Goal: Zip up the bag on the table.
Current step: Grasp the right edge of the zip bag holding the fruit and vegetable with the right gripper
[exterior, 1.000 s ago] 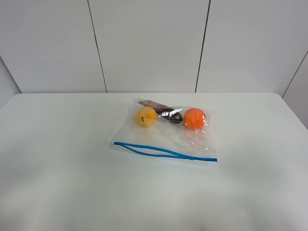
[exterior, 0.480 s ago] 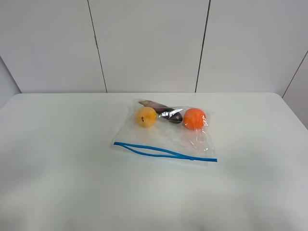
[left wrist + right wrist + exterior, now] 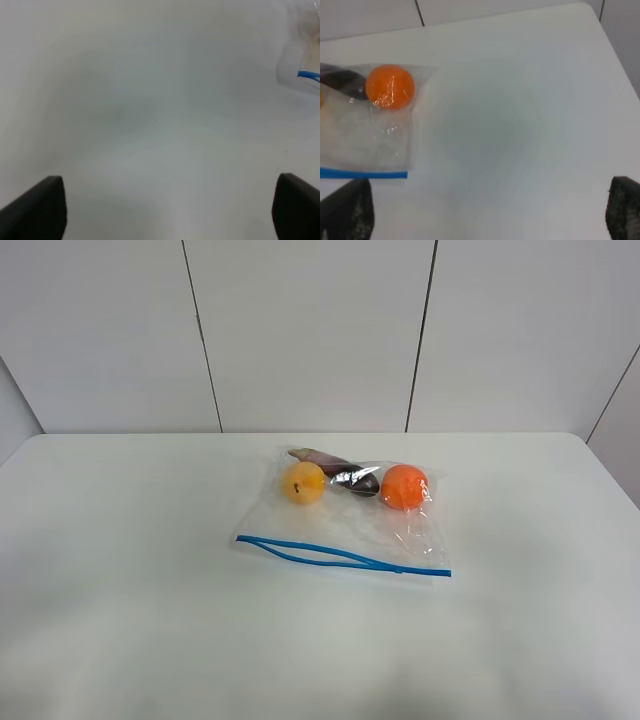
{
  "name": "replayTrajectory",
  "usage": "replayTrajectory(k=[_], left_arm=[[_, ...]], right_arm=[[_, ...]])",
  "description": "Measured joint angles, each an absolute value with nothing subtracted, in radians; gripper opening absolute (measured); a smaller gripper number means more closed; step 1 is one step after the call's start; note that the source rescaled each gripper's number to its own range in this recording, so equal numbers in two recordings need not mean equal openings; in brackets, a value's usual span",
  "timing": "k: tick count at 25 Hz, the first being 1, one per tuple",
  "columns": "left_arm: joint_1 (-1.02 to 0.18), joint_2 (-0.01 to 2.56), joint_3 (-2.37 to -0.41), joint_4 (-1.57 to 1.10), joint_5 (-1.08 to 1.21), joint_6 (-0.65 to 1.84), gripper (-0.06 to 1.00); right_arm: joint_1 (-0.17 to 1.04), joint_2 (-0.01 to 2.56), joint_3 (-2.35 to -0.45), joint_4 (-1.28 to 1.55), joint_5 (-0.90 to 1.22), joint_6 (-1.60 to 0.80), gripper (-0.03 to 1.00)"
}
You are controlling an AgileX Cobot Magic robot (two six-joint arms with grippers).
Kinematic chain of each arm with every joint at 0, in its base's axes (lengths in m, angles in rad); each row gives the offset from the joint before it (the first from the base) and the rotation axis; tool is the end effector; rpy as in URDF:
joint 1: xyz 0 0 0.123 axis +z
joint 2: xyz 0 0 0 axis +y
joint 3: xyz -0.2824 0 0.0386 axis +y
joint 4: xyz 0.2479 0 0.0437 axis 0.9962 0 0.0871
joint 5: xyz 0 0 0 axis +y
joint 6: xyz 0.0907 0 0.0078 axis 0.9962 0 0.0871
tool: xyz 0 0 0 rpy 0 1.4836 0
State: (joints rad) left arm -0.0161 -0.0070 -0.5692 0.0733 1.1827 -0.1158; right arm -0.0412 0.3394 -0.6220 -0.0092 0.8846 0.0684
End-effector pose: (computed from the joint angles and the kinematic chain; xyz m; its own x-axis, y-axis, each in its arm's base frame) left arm -0.0197 0.0065 0.2862 -0.4897 -0.0798 -0.8682 -0.0862 0.9954 -0.0429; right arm 0.0515 -0.0028 0.3196 -0.4880 0.0827 -0.8689 0.0780 0.9956 0.0509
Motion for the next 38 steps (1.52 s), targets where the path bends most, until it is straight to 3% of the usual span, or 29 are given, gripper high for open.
replayTrajectory(k=[9,15,29,38], left_arm=[[-0.016,-0.007,-0.569,0.073,1.183,-0.116,1.00],[-0.016,-0.007,-0.569,0.073,1.183,-0.116,1.00],[-0.016,-0.007,-0.569,0.073,1.183,-0.116,1.00],[-0.016,-0.007,-0.569,0.066,1.183,-0.116,1.00]], right_arm=[[-0.041,0.696,-0.625,0.012,0.590,0.047,1.00],[-0.041,0.971,-0.646,0.163,0.545,-0.033,1.00],[-0.041,1.471,-0.746,0.732,0.523,-0.467,0.99],[-0.041,1.700,-0.781,0.868,0.532,-0.574,0.96]])
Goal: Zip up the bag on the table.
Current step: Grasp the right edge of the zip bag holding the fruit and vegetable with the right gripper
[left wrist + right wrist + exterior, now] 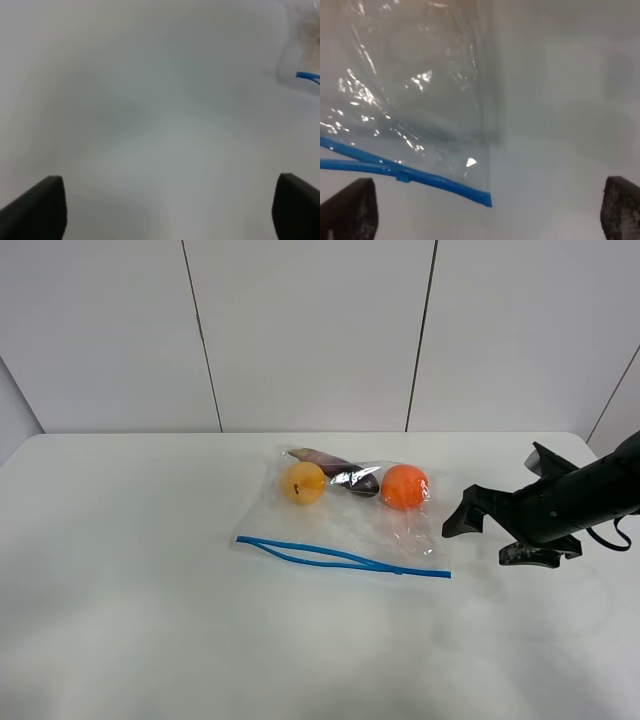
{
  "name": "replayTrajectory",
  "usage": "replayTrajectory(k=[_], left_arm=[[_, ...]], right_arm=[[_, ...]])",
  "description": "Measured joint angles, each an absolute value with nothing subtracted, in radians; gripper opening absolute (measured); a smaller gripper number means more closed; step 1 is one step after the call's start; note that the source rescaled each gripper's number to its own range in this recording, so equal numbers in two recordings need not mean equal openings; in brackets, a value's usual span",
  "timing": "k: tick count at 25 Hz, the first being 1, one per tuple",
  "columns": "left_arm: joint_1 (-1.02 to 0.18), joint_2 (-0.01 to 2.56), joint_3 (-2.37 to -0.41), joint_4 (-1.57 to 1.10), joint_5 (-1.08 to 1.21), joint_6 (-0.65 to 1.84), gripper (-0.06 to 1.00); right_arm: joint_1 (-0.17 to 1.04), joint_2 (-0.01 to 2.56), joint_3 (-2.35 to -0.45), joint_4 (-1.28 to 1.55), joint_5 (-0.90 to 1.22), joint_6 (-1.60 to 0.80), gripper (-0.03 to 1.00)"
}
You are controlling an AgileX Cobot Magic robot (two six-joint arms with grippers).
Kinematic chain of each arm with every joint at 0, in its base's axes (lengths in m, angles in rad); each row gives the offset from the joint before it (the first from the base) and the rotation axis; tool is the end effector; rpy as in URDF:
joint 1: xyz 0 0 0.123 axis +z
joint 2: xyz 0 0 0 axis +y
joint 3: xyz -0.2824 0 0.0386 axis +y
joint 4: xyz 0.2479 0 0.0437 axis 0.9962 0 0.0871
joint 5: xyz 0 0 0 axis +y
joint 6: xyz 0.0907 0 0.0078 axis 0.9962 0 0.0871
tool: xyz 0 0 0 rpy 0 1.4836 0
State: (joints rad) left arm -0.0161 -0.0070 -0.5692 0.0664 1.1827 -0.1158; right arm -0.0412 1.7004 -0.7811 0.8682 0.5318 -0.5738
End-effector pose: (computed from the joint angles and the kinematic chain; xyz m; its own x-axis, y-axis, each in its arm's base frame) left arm -0.0197 0.0059 0.2862 -0.4901 -0.0825 -0.8677 -0.0820 0.9955 -0.0483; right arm 0.2917 0.0233 0.1493 -0.9298 0.2401 -0.2790 0.1020 0.8963 0.4315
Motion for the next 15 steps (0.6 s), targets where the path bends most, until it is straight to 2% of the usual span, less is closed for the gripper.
replayTrajectory(k=[15], left_arm=[[-0.016,-0.007,-0.569,0.031,1.183,-0.088,1.00]], right_arm=[[-0.041,1.883,-0.783,1.251,0.582,-0.883,0.96]])
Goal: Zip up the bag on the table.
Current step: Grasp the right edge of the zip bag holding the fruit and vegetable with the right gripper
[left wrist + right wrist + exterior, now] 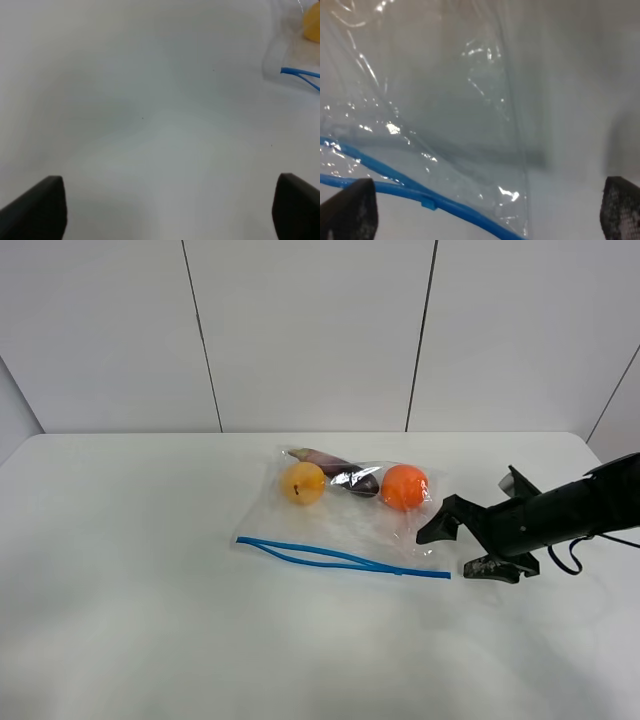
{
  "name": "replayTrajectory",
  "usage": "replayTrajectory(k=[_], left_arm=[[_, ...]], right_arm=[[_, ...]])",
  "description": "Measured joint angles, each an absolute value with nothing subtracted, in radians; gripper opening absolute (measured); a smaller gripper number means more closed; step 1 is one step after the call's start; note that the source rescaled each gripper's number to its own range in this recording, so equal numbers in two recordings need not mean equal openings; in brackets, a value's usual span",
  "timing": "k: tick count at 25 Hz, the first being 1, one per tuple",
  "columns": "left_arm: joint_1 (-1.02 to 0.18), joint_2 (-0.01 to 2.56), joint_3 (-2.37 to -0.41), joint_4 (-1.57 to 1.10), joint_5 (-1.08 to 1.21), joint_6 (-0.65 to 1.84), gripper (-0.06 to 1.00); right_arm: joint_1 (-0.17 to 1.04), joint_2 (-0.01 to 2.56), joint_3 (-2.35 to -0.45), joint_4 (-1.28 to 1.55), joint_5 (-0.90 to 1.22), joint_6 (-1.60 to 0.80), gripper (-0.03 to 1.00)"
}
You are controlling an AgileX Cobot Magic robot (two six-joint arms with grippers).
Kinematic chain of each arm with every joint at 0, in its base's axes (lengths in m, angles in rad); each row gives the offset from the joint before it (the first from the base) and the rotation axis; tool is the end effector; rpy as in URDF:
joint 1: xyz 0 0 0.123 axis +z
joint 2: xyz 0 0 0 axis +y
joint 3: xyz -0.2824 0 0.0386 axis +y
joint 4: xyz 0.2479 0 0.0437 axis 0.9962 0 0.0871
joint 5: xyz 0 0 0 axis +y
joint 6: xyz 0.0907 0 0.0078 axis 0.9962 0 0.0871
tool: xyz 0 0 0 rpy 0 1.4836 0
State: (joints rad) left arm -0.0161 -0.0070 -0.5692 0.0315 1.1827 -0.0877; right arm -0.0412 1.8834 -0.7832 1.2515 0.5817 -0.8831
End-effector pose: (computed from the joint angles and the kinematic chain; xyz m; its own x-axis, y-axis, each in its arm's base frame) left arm -0.0196 0.0030 0.2861 -0.4939 -0.0677 -0.8669 -0.0467 0.9976 -0.0513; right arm 0.3035 0.0351 0.1059 -0.9368 0.2998 -0.1806 0.1480 0.8068 0.5719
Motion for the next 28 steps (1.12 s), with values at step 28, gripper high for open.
replayTrajectory(k=[28], left_arm=[[-0.016,-0.007,-0.569,0.029,1.182,-0.053,1.00]], right_arm=[[-0.041,1.954,-0.784,1.414,0.662,-1.019,0.66]])
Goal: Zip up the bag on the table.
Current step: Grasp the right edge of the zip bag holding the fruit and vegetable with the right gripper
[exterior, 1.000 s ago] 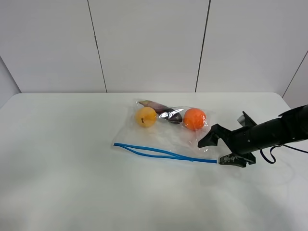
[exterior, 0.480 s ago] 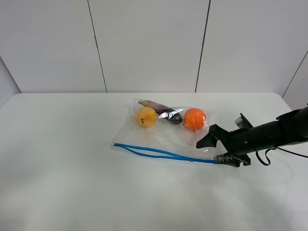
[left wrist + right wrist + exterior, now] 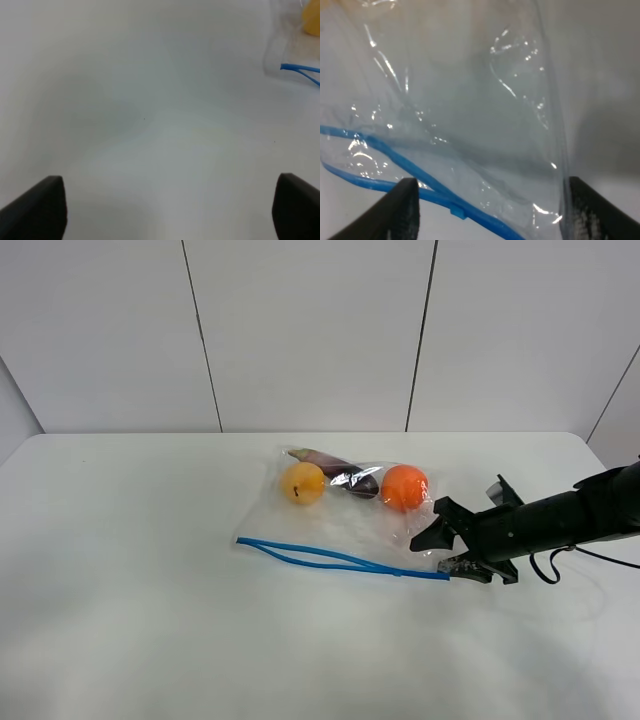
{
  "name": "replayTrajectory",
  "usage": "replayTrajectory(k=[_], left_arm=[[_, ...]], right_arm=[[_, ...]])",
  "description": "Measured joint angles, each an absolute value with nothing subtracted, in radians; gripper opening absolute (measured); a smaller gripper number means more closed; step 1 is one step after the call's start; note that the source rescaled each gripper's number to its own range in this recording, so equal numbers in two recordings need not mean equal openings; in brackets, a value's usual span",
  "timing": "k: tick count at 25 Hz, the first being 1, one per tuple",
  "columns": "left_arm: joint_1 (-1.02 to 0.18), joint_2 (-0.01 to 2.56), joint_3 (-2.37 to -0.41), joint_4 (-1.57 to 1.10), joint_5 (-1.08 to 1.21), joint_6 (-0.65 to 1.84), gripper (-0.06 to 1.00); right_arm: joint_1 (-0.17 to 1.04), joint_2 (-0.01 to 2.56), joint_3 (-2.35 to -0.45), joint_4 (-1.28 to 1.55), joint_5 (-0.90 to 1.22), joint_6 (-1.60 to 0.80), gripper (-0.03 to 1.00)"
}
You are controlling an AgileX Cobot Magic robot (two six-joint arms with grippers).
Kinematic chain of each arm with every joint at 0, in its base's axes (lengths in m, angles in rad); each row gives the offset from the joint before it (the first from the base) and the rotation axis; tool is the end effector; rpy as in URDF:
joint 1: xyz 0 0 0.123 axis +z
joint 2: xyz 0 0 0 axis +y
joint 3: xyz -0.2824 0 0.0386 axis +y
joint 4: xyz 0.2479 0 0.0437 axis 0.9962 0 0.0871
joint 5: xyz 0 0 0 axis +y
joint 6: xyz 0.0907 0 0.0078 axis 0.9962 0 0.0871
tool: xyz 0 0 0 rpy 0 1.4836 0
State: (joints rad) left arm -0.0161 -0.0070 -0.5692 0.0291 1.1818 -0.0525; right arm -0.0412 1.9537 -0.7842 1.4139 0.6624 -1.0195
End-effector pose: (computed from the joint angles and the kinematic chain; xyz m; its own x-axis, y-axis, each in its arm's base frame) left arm -0.0196 0.0028 0.2861 -0.4946 -0.0335 -0.8685 -0.0278 0.9994 -0.0227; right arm 0.3063 0.0428 0.0920 -0.9390 0.3138 -0.1407 0.1489 0.7398 0.6562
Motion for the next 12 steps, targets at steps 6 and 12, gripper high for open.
replayTrajectory(k=[6,12], left_arm=[[-0.016,-0.007,-0.569,0.029,1.182,-0.053,1.00],[-0.016,-0.007,-0.569,0.029,1.182,-0.053,1.00]], right_arm=[[-0.041,1.954,-0.784,1.414,0.677,-0.999,0.66],[-0.041,1.954,-0.784,1.414,0.692,-0.986,0.65]])
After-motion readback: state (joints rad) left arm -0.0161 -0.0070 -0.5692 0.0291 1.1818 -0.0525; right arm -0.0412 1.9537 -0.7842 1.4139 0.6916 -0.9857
